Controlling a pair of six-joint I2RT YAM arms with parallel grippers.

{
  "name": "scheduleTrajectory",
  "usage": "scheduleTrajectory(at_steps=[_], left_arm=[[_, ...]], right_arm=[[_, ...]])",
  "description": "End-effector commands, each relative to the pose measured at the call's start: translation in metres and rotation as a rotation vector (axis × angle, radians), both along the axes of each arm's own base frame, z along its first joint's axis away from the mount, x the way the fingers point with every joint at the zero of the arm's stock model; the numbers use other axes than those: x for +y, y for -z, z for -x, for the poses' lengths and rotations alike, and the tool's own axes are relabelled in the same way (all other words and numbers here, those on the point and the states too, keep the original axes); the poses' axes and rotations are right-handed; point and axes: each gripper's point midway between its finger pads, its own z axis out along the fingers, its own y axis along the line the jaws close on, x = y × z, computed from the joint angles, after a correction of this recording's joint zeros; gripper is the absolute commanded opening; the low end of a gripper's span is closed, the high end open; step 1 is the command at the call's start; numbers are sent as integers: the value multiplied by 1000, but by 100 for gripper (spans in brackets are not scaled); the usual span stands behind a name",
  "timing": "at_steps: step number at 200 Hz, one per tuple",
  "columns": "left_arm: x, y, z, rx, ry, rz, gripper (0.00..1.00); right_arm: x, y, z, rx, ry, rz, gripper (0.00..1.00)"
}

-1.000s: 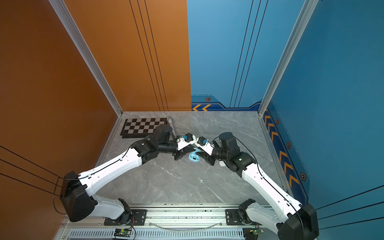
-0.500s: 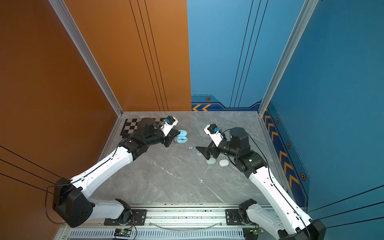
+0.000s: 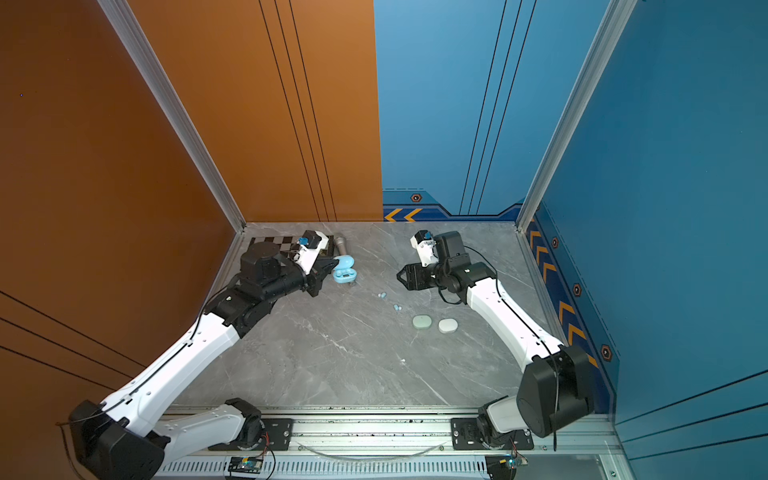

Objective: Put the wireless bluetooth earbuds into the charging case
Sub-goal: 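Move the right gripper away from the case down to the pale-blue earbuds, then close the right gripper on one pale-blue earbud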

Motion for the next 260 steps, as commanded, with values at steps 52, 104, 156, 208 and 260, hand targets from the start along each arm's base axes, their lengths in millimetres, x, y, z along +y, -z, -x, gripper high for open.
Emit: scheduleTrajectory(at_steps=[52,104,156,208,260], left_arm=[[15,23,26,88,-46,35,0],[22,43,44,101,-26,-24,0],[27,47,51,84,-8,-71,0],[28,50,52,90,-9,-75,0],[29,49,52,91,-19,-72,0]], right_arm=[[43,72,-29,405,395,29,49],[68,118,-41,512,473,29,37],[73,160,-52,568,588,5,33],[71,178,-60,567,637,15,31],[72,187,-65,560,630,29,20]])
